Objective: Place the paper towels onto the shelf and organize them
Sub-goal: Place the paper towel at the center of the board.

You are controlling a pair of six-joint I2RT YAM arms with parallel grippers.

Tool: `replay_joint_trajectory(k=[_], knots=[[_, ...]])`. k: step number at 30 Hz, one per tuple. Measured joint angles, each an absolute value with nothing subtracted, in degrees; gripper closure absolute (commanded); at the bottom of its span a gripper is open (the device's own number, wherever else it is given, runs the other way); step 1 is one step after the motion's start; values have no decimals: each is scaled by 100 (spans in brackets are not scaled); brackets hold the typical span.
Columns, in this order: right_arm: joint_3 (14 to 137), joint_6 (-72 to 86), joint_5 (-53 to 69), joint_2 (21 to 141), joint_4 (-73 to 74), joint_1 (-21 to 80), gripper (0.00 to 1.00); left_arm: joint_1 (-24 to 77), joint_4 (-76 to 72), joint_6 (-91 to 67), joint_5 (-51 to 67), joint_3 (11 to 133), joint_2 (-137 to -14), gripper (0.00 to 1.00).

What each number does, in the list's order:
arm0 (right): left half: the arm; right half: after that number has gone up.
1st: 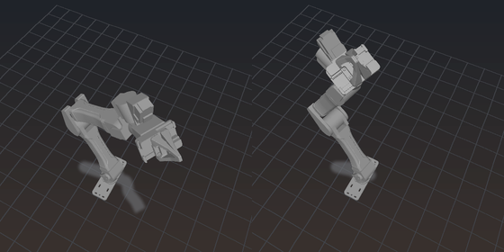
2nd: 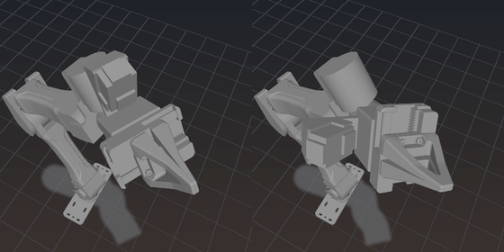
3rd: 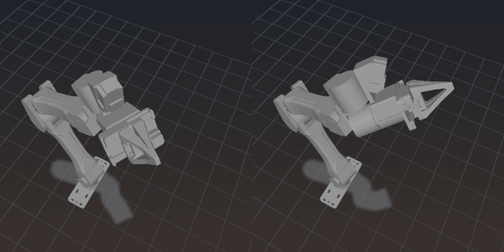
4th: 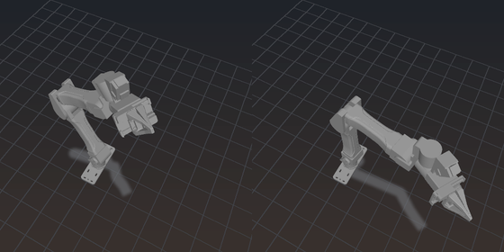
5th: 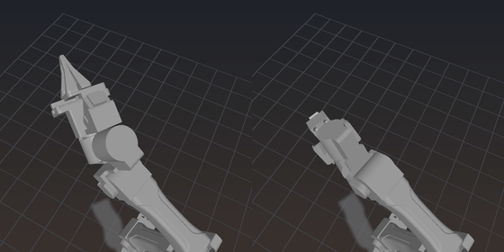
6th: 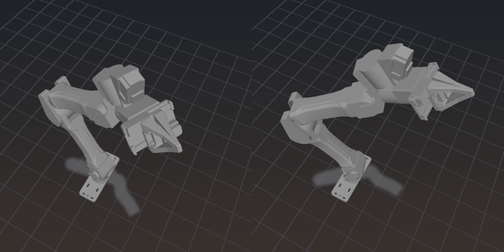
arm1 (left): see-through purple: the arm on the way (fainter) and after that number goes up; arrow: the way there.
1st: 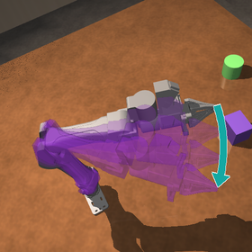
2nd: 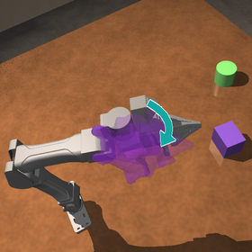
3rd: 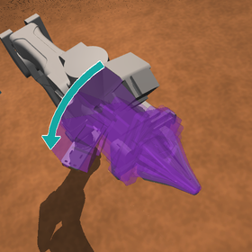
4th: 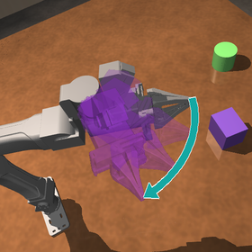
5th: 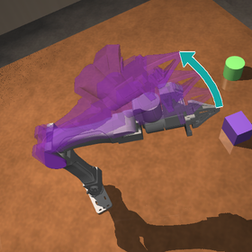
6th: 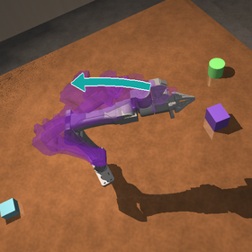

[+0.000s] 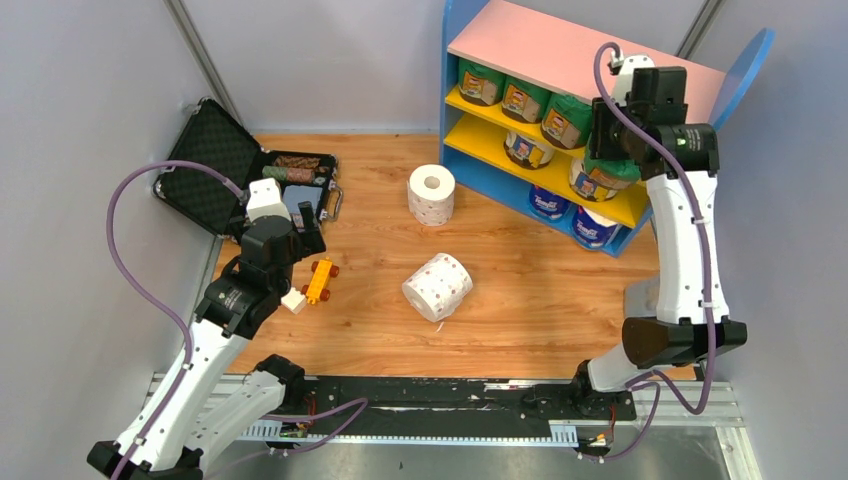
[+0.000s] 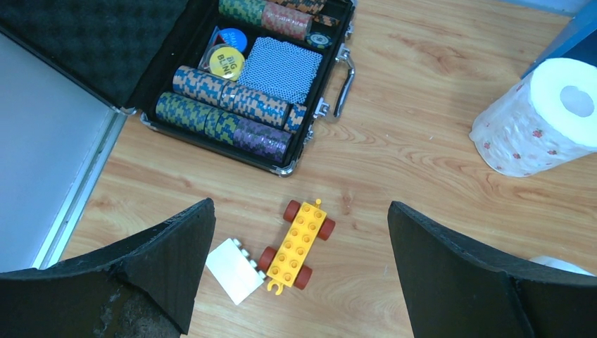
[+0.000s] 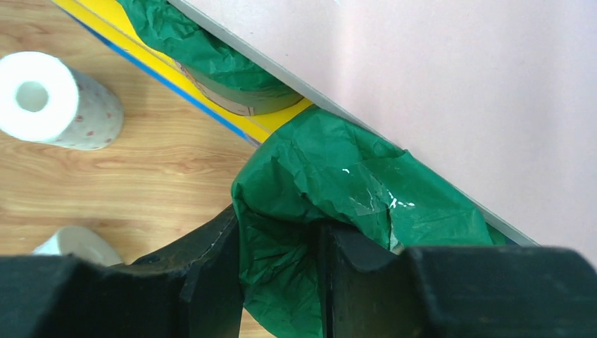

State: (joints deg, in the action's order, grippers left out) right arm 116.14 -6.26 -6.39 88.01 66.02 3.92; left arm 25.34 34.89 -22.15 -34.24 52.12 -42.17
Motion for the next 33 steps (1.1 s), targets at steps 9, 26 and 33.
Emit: replay_joint_trajectory(k=[9,26,33], knots=[[12158,-351,21,9124,7037,-64,71,2534,3489,-2215,-3341,5212,-4206,0],[11349,-305,-707,8471,6357,360,85,2534,3487,-2215,-3339,5210,-4206,0],[10669,-34,-1653,7629,6051,1706,86,2534,3489,-2215,-3341,5210,-4195,0]])
